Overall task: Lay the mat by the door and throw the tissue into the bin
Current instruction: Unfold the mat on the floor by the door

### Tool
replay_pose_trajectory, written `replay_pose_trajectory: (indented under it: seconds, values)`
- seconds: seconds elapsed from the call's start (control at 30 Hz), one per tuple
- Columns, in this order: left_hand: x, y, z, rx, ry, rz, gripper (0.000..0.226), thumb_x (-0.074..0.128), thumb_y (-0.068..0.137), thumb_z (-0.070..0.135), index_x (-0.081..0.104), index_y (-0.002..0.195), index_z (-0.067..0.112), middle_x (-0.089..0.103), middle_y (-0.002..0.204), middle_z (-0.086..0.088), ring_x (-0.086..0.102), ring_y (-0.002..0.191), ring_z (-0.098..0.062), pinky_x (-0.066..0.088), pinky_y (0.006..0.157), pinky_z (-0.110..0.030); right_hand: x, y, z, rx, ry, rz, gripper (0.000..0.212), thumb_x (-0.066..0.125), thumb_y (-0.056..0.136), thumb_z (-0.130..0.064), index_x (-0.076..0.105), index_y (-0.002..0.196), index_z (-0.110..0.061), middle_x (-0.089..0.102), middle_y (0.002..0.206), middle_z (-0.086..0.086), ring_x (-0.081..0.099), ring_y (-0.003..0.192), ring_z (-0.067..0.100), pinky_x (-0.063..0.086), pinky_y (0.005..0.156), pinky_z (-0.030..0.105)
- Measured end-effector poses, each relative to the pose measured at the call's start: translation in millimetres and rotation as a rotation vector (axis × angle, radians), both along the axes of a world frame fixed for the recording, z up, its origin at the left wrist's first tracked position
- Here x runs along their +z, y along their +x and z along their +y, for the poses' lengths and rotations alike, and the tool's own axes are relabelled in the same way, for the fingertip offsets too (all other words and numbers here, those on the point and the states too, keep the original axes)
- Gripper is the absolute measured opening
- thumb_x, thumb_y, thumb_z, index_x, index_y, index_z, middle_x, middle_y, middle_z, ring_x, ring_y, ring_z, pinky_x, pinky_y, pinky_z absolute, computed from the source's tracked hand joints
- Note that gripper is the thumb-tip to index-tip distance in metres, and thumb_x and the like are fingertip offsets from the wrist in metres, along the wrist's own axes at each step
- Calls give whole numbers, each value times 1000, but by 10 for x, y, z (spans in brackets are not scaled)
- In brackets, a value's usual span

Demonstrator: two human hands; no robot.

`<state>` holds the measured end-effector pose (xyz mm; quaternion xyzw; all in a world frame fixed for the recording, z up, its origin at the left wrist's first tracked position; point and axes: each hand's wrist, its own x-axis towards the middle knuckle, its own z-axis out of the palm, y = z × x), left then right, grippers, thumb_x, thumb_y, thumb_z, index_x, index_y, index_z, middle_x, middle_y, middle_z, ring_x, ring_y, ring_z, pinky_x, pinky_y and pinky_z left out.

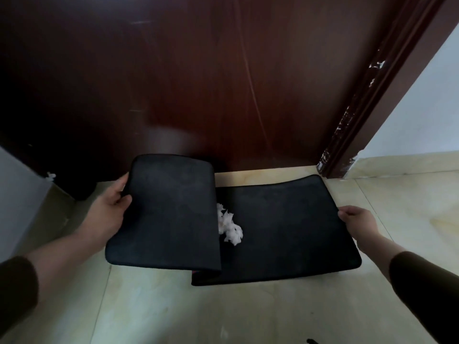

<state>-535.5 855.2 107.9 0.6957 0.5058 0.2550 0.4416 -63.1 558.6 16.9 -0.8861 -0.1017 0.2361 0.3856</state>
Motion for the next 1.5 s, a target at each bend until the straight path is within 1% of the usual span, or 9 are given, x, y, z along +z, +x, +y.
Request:
replay_pose_trajectory:
  seconds: [0.13,0.27,0.37,0.57,0.77,0.93,1.07,1.23,1.5]
  values:
    - [177,-250,69,27,0,-69,67,41,106,-5,59,129,55,68,127,28,57,130,-8,36,116,-36,24,19,-20,13,-39,-61,19,57,101,-8,76,102,-10,73,97,16,64,83,32,46,71,34]
    - [235,-431,198,75,-1,-70,59,41,109,2,58,119,57,61,141,3,56,131,-22,40,115,-42,50,41,-40,26,-71,-95,20,57,101,-9,76,105,-9,72,97,16,64,85,34,47,70,35]
    - [143,-609,323,39,32,132,57,43,109,8,52,136,57,56,151,-6,55,135,-30,41,116,-47,90,18,-25,36,-86,-127,18,58,101,-9,75,99,-13,72,97,16,65,87,35,50,79,39]
    - [-209,-944,529,52,59,546,56,41,108,12,35,161,29,50,157,-19,52,137,-41,42,112,-46,130,-2,-11,32,-122,-166,19,58,101,-10,76,105,-12,69,96,13,62,89,34,46,79,37]
    - [-466,-1088,582,36,-13,670,67,40,106,3,23,165,30,43,162,-19,50,139,-42,39,114,-42,100,-25,23,42,-154,-158,22,58,101,-13,78,110,-12,73,104,16,66,93,37,49,79,39]
    - [-602,-1138,613,86,-120,671,71,35,105,3,11,166,30,46,157,-27,64,104,-38,49,85,-35,34,-5,5,50,-178,-145,23,59,100,-14,79,112,-11,76,107,18,69,95,40,57,88,47]
    - [-681,-1048,562,63,-97,774,71,50,105,10,16,166,22,33,166,-22,51,137,-42,46,103,-38,21,-55,7,72,-224,-188,29,60,99,-19,76,121,-12,75,119,17,67,105,41,55,93,47]
    - [-762,-712,414,-11,-76,694,67,58,103,22,29,164,17,20,173,-11,26,157,-33,26,123,-37,26,-240,87,122,-266,-261,44,60,101,-23,62,142,-8,67,136,23,60,123,45,49,99,47]
    - [-877,143,-78,-224,-41,411,59,48,106,40,36,161,23,32,169,-3,29,156,-23,22,121,-32,-48,-993,460,409,-115,-265,55,50,104,-37,44,155,-17,48,158,7,41,148,30,36,119,51]
